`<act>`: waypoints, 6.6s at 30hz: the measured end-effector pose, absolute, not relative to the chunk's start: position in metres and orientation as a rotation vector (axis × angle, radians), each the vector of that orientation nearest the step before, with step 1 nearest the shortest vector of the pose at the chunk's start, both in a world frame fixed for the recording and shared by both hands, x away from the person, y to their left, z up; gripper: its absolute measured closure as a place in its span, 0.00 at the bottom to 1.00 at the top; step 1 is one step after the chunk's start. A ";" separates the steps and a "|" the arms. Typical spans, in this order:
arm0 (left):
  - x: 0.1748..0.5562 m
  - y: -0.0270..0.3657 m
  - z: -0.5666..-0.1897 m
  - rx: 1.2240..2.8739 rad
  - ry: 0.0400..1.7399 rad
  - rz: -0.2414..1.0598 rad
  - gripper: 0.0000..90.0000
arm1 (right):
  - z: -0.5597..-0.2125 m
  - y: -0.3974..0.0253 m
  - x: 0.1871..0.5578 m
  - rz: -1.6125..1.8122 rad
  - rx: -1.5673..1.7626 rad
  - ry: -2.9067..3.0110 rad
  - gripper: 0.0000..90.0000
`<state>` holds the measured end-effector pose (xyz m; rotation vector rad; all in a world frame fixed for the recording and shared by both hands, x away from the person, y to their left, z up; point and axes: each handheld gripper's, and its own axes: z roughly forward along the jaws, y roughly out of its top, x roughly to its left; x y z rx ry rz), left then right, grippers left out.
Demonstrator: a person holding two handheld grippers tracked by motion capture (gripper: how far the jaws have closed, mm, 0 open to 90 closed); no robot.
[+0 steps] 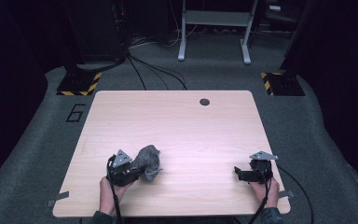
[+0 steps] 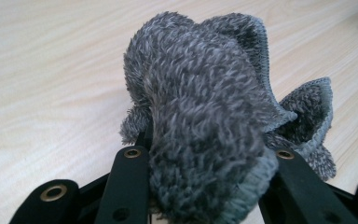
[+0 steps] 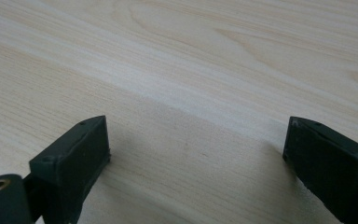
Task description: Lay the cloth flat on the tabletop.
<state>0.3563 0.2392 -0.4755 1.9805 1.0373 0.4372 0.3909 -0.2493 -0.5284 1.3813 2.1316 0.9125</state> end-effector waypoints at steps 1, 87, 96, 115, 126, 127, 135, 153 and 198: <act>0.357 0.238 -0.473 1.981 1.033 0.444 0.72 | -0.528 -0.249 0.391 0.913 1.384 2.131 0.07; 0.438 0.151 -0.472 1.974 0.967 0.360 0.83 | -0.486 -0.090 0.430 1.141 1.002 2.397 0.63; 0.444 0.146 -0.465 1.961 0.946 0.343 0.94 | -0.491 -0.071 0.437 1.046 0.994 2.398 0.55; 0.453 0.137 -0.438 2.008 0.859 0.393 0.97 | -0.483 -0.076 0.445 1.103 1.041 2.328 0.89; 0.458 0.145 -0.453 2.032 0.939 0.323 0.67 | -0.465 -0.087 0.451 1.175 1.093 2.246 0.94; 0.456 0.146 -0.456 2.036 0.938 0.305 0.61 | -0.463 -0.088 0.451 1.175 1.093 2.247 0.94; 0.437 0.145 -0.474 2.038 0.887 0.273 0.41 | -0.449 -0.093 0.456 1.167 1.097 2.240 0.94; 0.453 0.138 -0.476 2.068 0.882 0.347 0.97 | -0.449 -0.117 0.463 1.122 1.185 2.261 0.92; 0.485 0.180 -0.454 1.969 1.124 0.258 0.98 | -0.445 -0.160 0.456 1.095 1.265 2.195 0.96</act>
